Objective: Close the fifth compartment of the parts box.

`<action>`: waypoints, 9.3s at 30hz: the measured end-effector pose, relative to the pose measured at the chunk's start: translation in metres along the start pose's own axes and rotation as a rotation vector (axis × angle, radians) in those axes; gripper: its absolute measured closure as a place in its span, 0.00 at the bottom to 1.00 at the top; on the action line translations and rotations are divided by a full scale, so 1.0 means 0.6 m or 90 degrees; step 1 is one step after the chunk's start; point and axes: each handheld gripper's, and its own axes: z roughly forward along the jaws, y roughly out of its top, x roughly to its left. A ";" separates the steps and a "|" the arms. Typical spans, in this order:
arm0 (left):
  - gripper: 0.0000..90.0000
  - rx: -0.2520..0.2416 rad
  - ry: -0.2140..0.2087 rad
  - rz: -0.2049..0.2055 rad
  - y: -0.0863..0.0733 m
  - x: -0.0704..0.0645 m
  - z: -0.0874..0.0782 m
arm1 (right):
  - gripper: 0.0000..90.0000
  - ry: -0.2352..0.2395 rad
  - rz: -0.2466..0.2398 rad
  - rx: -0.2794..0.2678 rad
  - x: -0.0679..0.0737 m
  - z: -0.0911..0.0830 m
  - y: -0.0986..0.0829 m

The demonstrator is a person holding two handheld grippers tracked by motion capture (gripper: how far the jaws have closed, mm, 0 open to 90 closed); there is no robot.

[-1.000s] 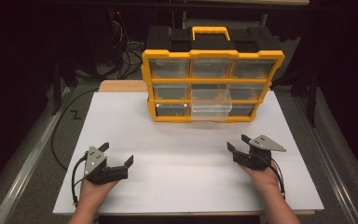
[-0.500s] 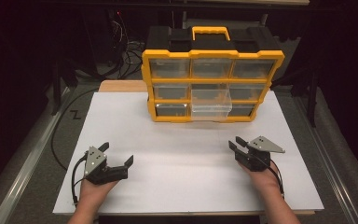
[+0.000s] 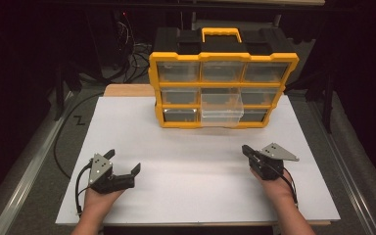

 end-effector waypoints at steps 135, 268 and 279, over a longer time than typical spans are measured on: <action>0.00 -0.019 -0.028 0.011 0.002 -0.005 0.001 | 1.00 -0.019 -0.028 -0.110 0.069 0.067 0.186; 0.00 -0.013 -0.029 0.004 0.000 0.002 0.001 | 0.97 -0.008 0.030 -0.046 -0.002 -0.036 0.004; 0.00 -0.019 -0.028 -0.004 0.000 0.006 -0.006 | 0.73 0.017 0.039 -0.042 -0.017 -0.087 -0.037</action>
